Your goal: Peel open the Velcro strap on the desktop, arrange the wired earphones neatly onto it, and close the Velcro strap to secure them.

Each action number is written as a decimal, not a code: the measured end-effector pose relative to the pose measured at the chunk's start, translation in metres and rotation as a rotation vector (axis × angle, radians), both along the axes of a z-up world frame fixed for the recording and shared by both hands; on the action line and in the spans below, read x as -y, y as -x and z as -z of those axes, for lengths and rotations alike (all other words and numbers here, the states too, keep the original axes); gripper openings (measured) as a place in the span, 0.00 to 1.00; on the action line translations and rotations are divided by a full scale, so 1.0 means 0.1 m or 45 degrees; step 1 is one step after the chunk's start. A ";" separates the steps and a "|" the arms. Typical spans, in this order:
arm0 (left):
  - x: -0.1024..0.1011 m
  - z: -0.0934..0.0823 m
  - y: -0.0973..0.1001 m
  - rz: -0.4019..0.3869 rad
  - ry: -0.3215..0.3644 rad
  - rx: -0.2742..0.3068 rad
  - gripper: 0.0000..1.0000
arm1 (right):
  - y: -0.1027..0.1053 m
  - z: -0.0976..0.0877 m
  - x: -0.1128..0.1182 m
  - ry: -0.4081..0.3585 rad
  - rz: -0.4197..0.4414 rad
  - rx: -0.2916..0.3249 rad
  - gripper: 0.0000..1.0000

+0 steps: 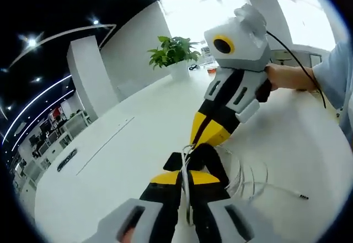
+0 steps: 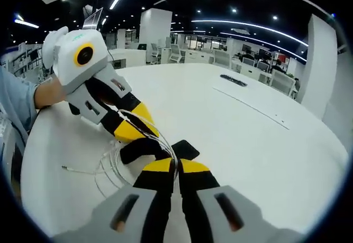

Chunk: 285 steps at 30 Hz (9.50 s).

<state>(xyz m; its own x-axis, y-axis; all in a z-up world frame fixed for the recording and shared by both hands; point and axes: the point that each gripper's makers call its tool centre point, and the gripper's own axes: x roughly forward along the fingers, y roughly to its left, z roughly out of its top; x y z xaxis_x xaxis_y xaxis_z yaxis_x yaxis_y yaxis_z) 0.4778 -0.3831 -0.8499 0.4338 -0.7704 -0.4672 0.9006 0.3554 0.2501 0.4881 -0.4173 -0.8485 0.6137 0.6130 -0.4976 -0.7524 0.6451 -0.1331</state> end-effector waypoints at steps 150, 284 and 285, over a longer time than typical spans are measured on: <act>-0.07 0.06 0.27 0.168 -0.265 0.290 0.06 | -0.19 -0.04 -0.16 -0.012 -0.187 0.129 0.05; -2.29 -0.74 -0.71 -0.958 0.445 0.288 0.36 | -0.49 -0.95 1.49 -0.556 0.706 0.457 0.35; -2.30 -0.75 -0.71 -0.959 0.443 0.290 0.36 | -0.47 -0.95 1.49 -0.558 0.705 0.457 0.35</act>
